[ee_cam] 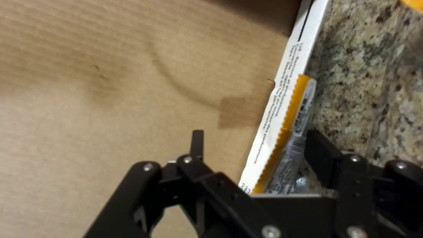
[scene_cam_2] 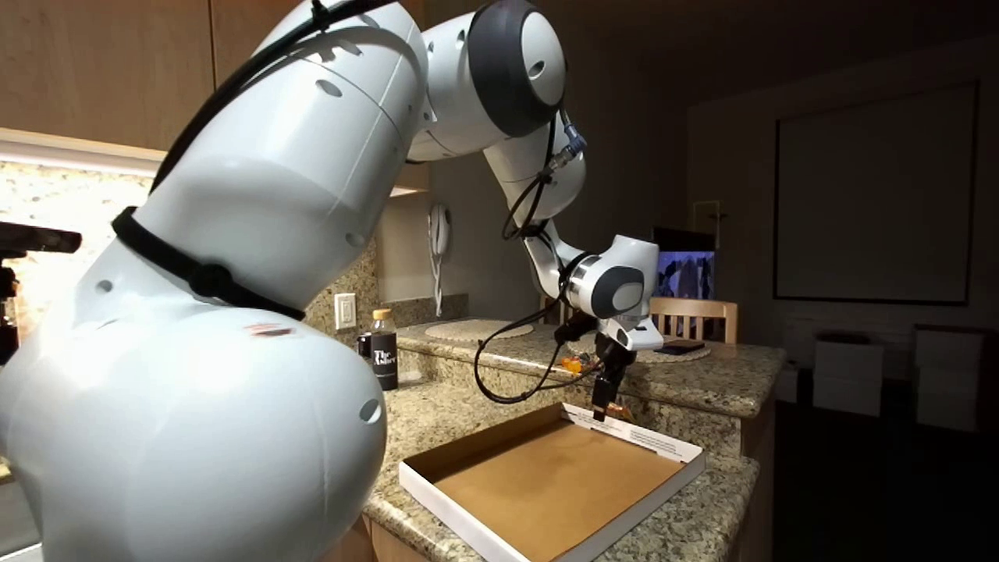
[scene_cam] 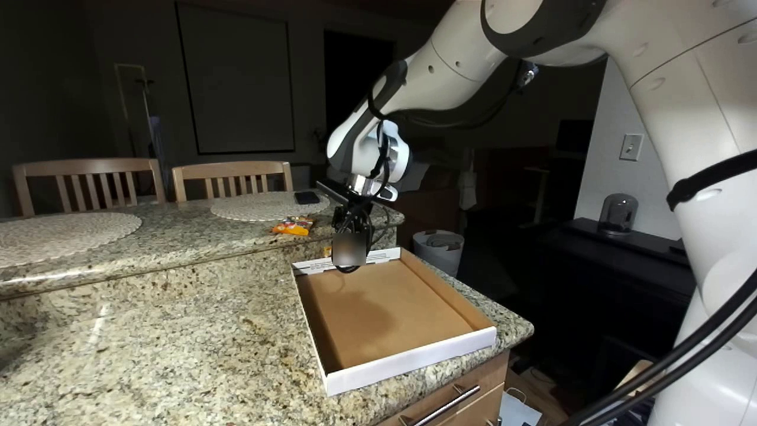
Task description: Remove the objects from the box
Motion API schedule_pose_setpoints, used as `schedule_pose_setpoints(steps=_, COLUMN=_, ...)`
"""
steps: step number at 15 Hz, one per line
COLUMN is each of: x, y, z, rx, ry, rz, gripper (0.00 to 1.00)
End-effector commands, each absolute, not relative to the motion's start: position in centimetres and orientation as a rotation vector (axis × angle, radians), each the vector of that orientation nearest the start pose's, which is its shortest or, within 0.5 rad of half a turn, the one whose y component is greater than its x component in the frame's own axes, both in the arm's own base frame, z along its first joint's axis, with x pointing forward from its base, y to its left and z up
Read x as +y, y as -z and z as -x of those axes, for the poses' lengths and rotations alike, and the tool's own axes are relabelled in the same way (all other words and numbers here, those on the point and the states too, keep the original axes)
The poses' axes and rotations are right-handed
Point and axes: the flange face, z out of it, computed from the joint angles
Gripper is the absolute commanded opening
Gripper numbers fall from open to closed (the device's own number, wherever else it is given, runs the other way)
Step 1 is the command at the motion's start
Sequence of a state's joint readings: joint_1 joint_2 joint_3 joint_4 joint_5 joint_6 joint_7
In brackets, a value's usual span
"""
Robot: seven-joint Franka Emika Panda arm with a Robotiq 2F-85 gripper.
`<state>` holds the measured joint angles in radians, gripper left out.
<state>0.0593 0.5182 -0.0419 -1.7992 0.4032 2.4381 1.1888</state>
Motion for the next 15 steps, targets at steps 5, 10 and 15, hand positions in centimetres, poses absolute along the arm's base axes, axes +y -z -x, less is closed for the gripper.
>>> schedule_pose_setpoints(steps=5, x=1.1, y=-27.8, z=-67.3, rx=1.94, ry=-0.041, rz=2.114, gripper=0.23)
schedule_pose_setpoints(steps=10, x=1.0, y=-28.1, z=-67.2, rx=1.942, ry=-0.041, rz=2.113, gripper=0.0)
schedule_pose_setpoints(steps=15, x=1.3, y=-29.9, z=-66.0, rx=1.908, ry=-0.027, rz=2.111, gripper=0.0)
